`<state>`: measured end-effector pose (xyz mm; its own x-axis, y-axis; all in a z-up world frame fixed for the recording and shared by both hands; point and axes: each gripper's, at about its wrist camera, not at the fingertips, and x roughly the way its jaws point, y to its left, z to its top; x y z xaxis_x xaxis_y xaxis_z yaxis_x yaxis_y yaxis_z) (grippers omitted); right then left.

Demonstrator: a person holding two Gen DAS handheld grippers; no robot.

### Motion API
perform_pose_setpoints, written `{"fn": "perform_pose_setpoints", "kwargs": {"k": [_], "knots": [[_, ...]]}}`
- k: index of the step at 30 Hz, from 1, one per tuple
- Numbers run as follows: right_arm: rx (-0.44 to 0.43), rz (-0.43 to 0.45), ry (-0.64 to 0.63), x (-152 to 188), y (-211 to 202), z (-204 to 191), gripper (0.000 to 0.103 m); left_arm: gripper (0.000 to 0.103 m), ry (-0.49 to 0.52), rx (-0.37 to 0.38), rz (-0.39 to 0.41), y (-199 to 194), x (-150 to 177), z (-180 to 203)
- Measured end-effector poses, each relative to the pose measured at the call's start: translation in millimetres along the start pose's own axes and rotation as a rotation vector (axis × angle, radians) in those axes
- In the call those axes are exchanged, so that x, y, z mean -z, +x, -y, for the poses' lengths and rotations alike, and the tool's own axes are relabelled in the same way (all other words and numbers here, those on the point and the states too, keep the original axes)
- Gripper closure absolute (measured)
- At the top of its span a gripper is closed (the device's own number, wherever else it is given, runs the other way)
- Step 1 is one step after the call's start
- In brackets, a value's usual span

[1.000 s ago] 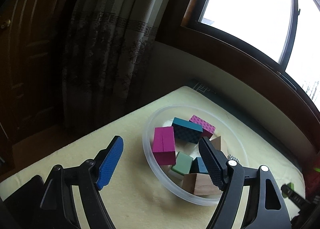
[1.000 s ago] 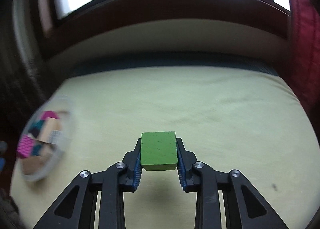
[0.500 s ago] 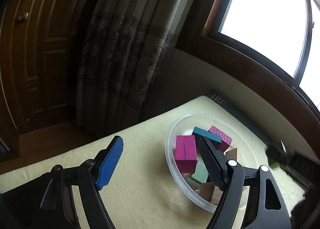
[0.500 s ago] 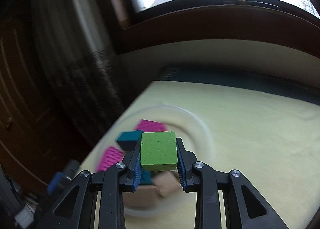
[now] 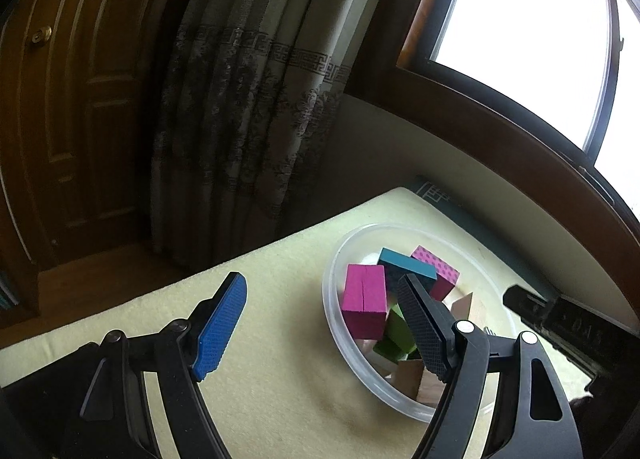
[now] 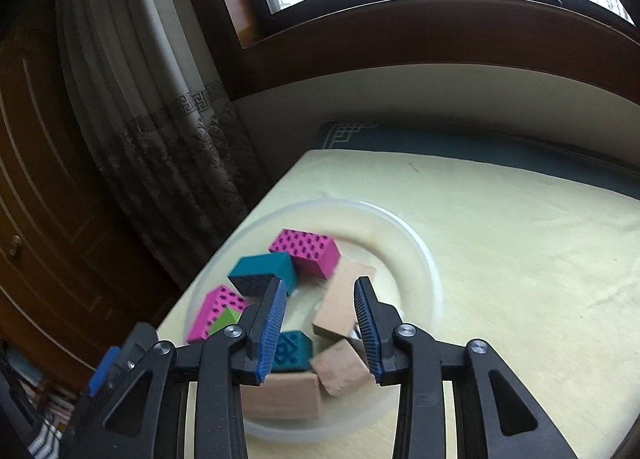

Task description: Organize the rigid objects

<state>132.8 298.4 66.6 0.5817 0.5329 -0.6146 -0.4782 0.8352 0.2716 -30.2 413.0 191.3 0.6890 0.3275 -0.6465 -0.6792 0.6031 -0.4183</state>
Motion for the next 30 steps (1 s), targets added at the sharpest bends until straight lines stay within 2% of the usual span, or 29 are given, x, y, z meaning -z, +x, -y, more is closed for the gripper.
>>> {"fn": "perform_pose_setpoints", "kwargs": {"k": [6,10,13,15,16,18,21,23,30], "knots": [[0.06,-0.008,-0.046,12,-4,3,0.065,0.024,0.008,0.0,-0.001,1,1,3],[0.087,-0.015,-0.06,20,-8,7,0.065,0.018,0.018,0.0,-0.004,1,2,6],[0.093,-0.017,-0.053,23,-12,12,0.06,0.018,0.02,0.0,0.001,1,2,7],[0.099,-0.013,-0.045,27,-16,16,0.044,0.016,0.021,-0.002,0.001,2,3,8],[0.105,-0.008,-0.039,28,-18,17,0.039,0.014,0.022,-0.001,0.0,2,3,8],[0.111,0.006,-0.029,31,-23,21,0.021,0.011,0.023,-0.001,-0.002,3,3,8],[0.122,0.024,-0.031,36,-31,24,0.007,0.008,0.021,0.002,-0.005,3,3,7],[0.128,0.033,-0.043,39,-36,25,0.0,0.007,0.018,0.0,-0.005,3,2,7],[0.147,0.053,-0.123,49,-41,16,0.0,0.007,0.024,-0.004,0.011,0,3,8]]}}
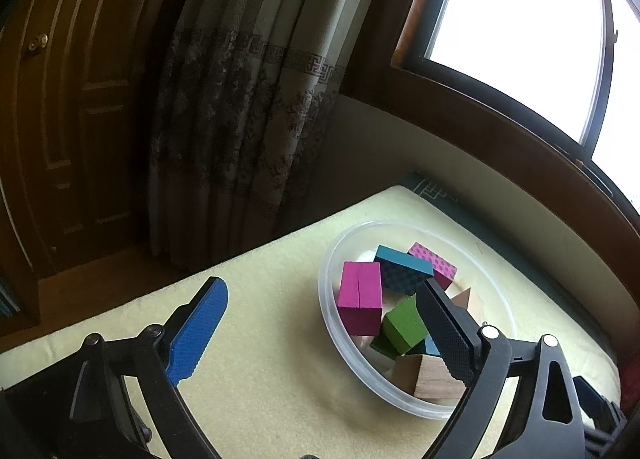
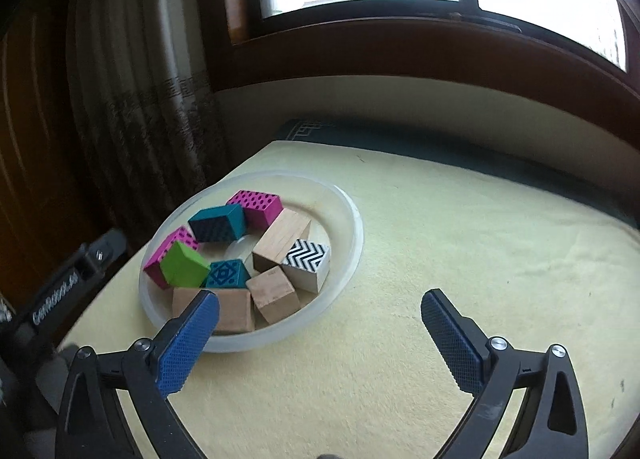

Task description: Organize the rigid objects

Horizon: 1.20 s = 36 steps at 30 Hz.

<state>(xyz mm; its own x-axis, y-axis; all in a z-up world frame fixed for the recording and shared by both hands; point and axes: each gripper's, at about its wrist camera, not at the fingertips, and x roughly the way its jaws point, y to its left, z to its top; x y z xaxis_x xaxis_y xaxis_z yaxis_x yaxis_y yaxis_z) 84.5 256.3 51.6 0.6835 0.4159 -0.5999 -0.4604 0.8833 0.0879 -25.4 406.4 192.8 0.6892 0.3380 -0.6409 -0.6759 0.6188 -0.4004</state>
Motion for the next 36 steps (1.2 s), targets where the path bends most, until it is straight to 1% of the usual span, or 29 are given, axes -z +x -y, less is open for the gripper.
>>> {"fn": "perform_pose_setpoints", "kwargs": {"k": [5,9,13,17,23,26,29,31,34,36], "knots": [[-0.015,-0.054,-0.103,7,6,-17,0.0,0.007,0.001,-0.006,0.014,-3,-1,-2],[-0.048,-0.065,-0.1,11,5,-19,0.0,0.007,0.0,-0.009,0.02,-8,-4,-5],[-0.07,-0.05,-0.088,11,-1,-21,0.0,0.007,0.0,-0.002,0.039,-22,-10,-9],[-0.092,-0.03,-0.081,11,-7,-24,0.0,0.007,0.029,0.027,0.034,-35,-14,-12],[-0.122,-0.022,-0.068,12,-10,-32,0.0,0.007,0.118,0.062,0.003,-48,-23,-16],[-0.142,-0.03,-0.056,12,-8,-37,0.0,0.007,0.196,0.083,-0.006,-53,-23,-15],[-0.157,-0.038,-0.044,12,-6,-41,0.0,0.007,0.285,0.105,-0.019,-54,-17,-13],[-0.16,-0.038,-0.046,12,-5,-46,0.0,0.007,0.312,0.102,-0.026,-52,-11,-13],[-0.144,-0.038,-0.073,13,-5,-54,0.0,0.007,0.298,0.108,-0.05,-47,-7,-18],[-0.142,-0.041,-0.075,13,-5,-56,0.0,0.007,0.306,0.098,-0.045,-46,-8,-19]]}}
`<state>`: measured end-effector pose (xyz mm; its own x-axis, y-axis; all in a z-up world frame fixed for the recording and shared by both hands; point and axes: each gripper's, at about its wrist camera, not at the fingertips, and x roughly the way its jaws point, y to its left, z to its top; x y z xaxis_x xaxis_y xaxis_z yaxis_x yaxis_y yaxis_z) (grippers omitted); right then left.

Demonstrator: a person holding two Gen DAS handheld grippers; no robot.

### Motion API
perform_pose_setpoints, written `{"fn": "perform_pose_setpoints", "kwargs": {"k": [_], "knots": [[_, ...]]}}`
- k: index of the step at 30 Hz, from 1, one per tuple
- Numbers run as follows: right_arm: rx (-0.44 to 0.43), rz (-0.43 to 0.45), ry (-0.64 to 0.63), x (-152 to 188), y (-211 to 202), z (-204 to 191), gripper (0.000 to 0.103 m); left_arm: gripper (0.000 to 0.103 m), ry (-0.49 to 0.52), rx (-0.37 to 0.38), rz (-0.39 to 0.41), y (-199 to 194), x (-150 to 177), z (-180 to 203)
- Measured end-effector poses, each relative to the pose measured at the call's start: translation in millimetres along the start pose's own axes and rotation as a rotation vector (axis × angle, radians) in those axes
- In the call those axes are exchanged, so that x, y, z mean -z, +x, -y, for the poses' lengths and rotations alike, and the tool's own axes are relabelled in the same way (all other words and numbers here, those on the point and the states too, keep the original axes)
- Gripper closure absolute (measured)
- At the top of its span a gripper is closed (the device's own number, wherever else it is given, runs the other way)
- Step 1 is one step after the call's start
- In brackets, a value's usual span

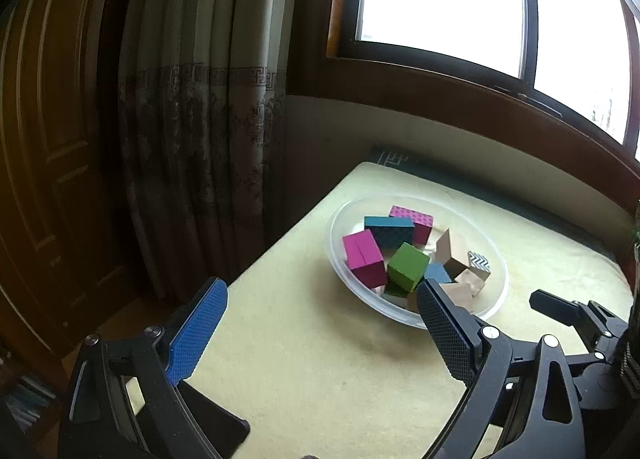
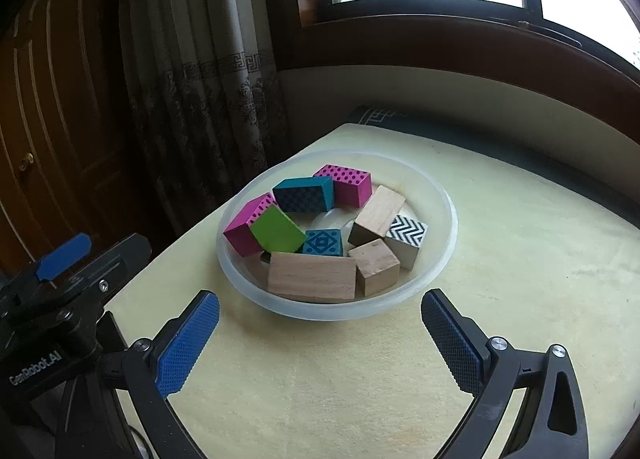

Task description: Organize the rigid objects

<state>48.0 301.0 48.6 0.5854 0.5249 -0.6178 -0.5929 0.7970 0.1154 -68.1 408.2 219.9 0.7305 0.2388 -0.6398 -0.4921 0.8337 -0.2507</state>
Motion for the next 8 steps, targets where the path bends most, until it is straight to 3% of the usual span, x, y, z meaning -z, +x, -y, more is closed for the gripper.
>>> {"fn": "perform_pose_setpoints", "kwargs": {"k": [8], "knots": [[0.081,0.017,-0.009,1.2,0.0,3.6,0.0,0.007,-0.015,-0.02,0.003,5.0,2.7,-7.6]]}}
